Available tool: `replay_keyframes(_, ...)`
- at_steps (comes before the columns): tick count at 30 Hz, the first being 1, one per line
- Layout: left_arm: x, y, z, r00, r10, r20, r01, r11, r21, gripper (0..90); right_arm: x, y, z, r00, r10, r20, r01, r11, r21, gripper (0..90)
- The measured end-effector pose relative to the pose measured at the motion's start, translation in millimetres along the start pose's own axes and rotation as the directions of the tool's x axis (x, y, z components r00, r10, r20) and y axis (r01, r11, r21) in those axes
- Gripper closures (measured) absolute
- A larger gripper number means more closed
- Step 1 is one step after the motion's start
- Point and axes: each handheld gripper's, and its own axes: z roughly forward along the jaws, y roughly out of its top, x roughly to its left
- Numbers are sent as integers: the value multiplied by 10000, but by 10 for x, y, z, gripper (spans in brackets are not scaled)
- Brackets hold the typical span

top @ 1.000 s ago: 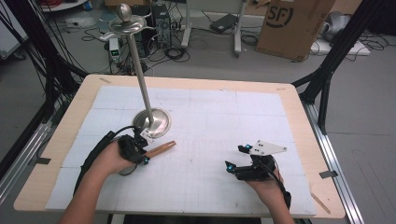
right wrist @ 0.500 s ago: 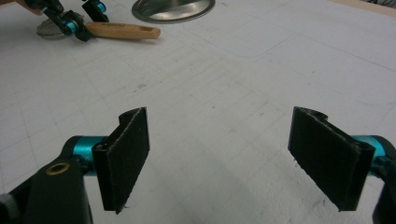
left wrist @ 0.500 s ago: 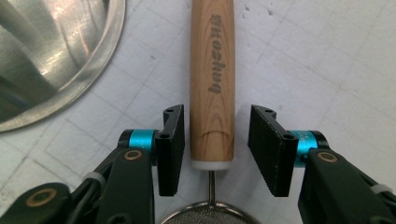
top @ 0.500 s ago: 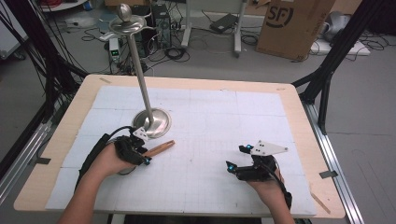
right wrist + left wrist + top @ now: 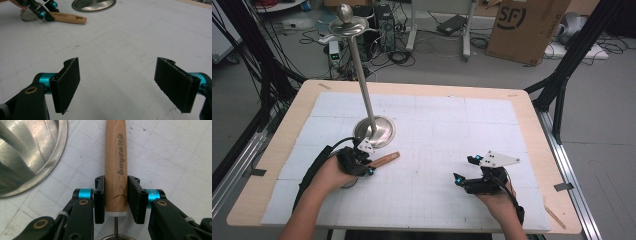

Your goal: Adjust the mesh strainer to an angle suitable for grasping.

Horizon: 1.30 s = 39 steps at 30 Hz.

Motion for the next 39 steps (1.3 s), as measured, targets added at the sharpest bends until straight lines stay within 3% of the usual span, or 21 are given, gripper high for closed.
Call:
replay_keyframes(11, 23, -34, -12, 9997, -61, 251, 65, 9998, -167, 703, -16, -14, 4, 10000, 35, 19, -35, 10000, 36, 196)
replay_keyframes(15, 29, -75, -42, 9984, 43, 572, -39, 10000, -82, 701, -17, -19, -8, 10000, 19, 42, -19, 10000, 27, 196)
replay_keyframes(28, 62, -121, -94, 9977, 54, 680, -79, 9993, 358, 655, -15, -19, -15, 10000, 72, 27, -72, 10000, 36, 196)
replay_keyframes(34, 43, -116, -90, 9978, 318, 580, -345, 9983, 462, 665, 1, -17, 6, 10000, -2, -6, 2, 10000, 91, 196)
replay_keyframes(39, -33, -62, -74, 9982, 579, 175, -591, 9951, 797, 666, 10, -9, 11, 10000, -25, -26, 25, 10000, 87, 196)
